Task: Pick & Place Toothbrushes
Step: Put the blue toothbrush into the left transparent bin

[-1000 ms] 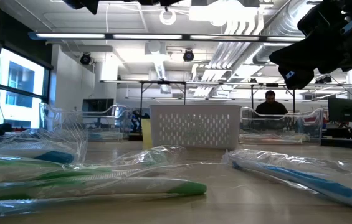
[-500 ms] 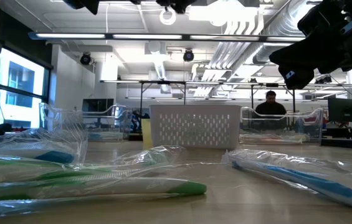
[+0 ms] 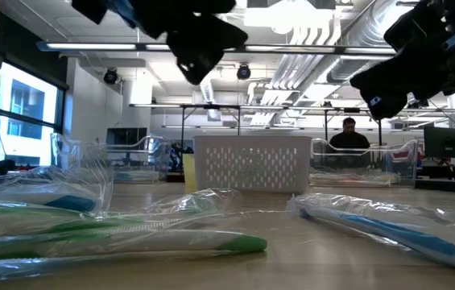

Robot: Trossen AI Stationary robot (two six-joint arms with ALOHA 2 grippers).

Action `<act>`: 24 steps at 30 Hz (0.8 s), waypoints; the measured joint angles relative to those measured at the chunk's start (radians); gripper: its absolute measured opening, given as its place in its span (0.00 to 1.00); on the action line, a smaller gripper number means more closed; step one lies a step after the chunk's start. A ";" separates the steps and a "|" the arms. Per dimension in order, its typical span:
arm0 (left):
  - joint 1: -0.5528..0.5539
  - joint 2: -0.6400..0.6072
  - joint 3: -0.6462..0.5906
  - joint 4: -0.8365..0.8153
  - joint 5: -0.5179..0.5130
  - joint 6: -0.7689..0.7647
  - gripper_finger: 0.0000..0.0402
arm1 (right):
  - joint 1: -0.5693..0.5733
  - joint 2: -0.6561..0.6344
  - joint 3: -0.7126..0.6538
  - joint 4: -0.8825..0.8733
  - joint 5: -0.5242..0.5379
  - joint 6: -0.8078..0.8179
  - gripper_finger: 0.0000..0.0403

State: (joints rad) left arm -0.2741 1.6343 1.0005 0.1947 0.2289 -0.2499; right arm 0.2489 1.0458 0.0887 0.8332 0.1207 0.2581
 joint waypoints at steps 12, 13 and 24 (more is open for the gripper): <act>-0.230 0.001 0.225 -0.204 -0.284 0.096 0.08 | 0.000 0.000 0.000 -0.052 0.011 0.004 0.04; -0.252 0.001 0.248 -0.275 -0.329 0.096 0.04 | 0.000 0.000 0.000 -0.052 0.011 0.005 0.04; -0.434 0.075 0.408 -0.603 -0.582 0.085 0.01 | 0.000 0.000 0.000 -0.055 0.038 0.010 0.04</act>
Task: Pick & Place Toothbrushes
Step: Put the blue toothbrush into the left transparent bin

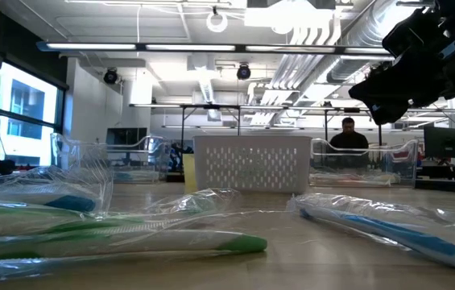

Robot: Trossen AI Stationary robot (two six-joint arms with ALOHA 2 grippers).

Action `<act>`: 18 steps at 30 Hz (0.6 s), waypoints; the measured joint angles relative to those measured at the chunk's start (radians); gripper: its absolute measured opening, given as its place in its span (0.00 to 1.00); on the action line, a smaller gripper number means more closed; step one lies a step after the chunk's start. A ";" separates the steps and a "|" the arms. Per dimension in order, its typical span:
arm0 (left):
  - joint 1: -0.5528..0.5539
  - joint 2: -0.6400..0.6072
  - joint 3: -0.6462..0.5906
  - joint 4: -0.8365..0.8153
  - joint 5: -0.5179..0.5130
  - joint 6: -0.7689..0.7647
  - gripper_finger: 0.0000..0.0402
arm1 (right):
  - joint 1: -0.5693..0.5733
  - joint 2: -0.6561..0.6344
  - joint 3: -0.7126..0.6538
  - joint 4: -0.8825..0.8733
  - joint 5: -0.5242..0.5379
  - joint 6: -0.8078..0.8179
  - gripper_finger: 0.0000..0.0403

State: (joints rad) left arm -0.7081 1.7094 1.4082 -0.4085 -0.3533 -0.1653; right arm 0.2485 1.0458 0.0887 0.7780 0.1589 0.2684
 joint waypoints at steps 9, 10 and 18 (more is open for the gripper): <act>-0.069 0.078 0.002 -0.156 0.105 -0.202 0.01 | 0.000 0.000 0.000 -0.007 0.007 0.000 0.04; -0.068 0.086 0.002 -0.162 0.113 -0.213 0.01 | 0.000 0.000 0.000 -0.008 0.007 0.000 0.04; -0.053 0.109 0.001 -0.220 0.140 -0.234 0.01 | 0.000 0.000 0.000 -0.025 0.007 0.000 0.04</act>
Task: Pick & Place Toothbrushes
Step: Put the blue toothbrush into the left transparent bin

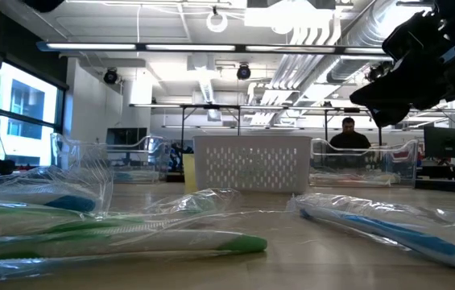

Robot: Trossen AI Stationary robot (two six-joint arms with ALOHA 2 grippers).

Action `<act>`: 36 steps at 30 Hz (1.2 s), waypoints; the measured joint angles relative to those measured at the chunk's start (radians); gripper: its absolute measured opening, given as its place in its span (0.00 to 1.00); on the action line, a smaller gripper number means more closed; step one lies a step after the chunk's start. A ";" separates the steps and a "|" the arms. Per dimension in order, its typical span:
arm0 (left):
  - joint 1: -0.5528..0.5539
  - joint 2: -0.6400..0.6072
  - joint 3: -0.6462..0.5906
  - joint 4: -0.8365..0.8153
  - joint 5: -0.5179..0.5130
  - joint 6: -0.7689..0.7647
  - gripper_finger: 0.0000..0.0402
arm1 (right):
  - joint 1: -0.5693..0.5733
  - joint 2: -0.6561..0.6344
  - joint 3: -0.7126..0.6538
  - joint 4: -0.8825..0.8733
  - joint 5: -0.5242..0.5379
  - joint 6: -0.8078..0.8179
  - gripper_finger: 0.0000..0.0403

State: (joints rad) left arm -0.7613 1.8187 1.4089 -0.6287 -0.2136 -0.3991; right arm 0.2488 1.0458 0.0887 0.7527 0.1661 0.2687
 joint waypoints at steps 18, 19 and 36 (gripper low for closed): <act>0.063 0.087 -0.011 -0.137 0.113 -0.105 0.42 | 0.000 0.000 0.000 -0.062 -0.012 -0.003 0.04; 0.064 0.097 -0.011 -0.142 0.129 -0.104 0.42 | 0.000 0.000 0.000 -0.064 -0.012 -0.003 0.04; 0.109 0.135 -0.078 -0.117 0.132 -0.162 0.30 | 0.000 0.000 0.000 -0.091 -0.037 -0.003 0.04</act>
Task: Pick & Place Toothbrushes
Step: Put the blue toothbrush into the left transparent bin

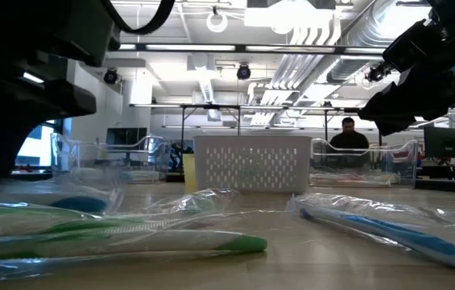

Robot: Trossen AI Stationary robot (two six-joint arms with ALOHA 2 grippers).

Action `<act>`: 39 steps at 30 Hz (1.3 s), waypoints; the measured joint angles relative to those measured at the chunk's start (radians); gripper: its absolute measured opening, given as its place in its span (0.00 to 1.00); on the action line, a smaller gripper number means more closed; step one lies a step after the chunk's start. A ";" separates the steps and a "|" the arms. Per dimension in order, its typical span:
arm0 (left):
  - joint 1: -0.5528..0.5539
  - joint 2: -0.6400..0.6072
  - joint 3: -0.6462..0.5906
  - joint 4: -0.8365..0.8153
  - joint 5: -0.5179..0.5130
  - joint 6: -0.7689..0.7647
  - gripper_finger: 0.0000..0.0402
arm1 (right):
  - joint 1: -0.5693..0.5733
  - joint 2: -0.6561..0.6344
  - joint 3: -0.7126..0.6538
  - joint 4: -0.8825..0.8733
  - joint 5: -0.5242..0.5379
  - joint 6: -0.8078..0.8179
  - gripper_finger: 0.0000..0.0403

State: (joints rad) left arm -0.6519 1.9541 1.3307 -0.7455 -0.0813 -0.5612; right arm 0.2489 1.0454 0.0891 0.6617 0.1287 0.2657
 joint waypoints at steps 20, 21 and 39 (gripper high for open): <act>0.013 -0.008 0.033 -0.058 -0.063 -0.052 0.02 | 0.000 0.000 0.000 0.000 -0.060 -0.001 0.04; 0.018 -0.017 0.045 -0.077 -0.078 -0.050 0.02 | 0.000 0.000 0.000 0.000 -0.067 -0.004 0.04; 0.315 -0.238 0.305 -0.708 -0.334 0.198 0.02 | 0.000 0.000 0.000 0.009 -0.133 -0.053 0.04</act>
State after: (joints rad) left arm -0.3368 1.7160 1.6355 -1.4537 -0.4149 -0.3628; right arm 0.2489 1.0454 0.0891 0.6704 -0.0040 0.2131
